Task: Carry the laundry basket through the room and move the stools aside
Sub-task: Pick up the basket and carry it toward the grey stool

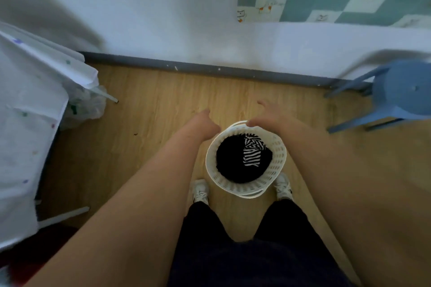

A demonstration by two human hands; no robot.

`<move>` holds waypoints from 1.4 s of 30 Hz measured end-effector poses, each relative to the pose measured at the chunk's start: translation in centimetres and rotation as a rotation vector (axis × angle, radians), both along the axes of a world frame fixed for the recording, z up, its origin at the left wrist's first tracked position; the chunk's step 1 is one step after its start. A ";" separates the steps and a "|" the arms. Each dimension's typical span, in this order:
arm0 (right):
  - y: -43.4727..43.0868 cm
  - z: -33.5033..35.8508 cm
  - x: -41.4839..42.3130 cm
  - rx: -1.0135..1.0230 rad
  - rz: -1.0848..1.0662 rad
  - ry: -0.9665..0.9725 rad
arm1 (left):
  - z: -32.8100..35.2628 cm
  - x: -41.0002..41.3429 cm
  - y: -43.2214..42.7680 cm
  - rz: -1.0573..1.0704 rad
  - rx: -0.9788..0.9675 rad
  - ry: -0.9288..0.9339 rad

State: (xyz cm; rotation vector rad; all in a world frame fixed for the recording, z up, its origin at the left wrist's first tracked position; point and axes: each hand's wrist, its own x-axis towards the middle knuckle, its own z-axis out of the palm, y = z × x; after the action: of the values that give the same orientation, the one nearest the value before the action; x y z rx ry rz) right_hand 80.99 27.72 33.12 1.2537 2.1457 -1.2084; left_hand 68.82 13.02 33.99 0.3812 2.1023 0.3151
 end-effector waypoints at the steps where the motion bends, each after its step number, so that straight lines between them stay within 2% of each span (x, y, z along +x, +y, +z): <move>1: -1.2 0.0 0.1 0.003 -0.042 -0.004 | 0.1 -0.7 -0.3 -0.065 -0.003 -0.005; 6: -5.2 -0.3 2.3 -0.021 -0.269 -0.041 | 0.4 -1.5 -0.4 -0.270 0.017 -0.023; 12: -6.7 -0.5 5.8 -0.001 -0.383 -0.048 | 0.0 -0.4 -0.4 -0.408 -0.008 0.001; 20: -7.4 -1.0 9.4 -0.027 -0.477 -0.020 | -0.4 2.6 -1.0 -0.438 -0.013 0.013; 24: -7.6 -1.6 11.3 -0.080 -0.598 0.007 | -0.7 4.1 -1.1 -0.501 -0.033 0.021; 30: -7.9 -2.4 10.2 -0.095 -0.722 0.013 | -1.3 3.6 1.0 -0.646 0.010 -0.028; 37: -9.0 -2.9 7.9 -0.100 -1.024 0.013 | -3.2 2.1 7.5 -0.849 0.018 -0.045; 42: -11.8 -4.5 7.2 -0.144 -1.149 -0.024 | -5.6 0.7 8.8 -0.996 -0.044 -0.018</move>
State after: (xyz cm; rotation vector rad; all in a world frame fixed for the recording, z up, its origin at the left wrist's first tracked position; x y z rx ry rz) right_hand 88.17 15.94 28.62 2.5073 1.1745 -1.6356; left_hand 69.55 21.78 28.39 1.3035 1.6505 -0.3133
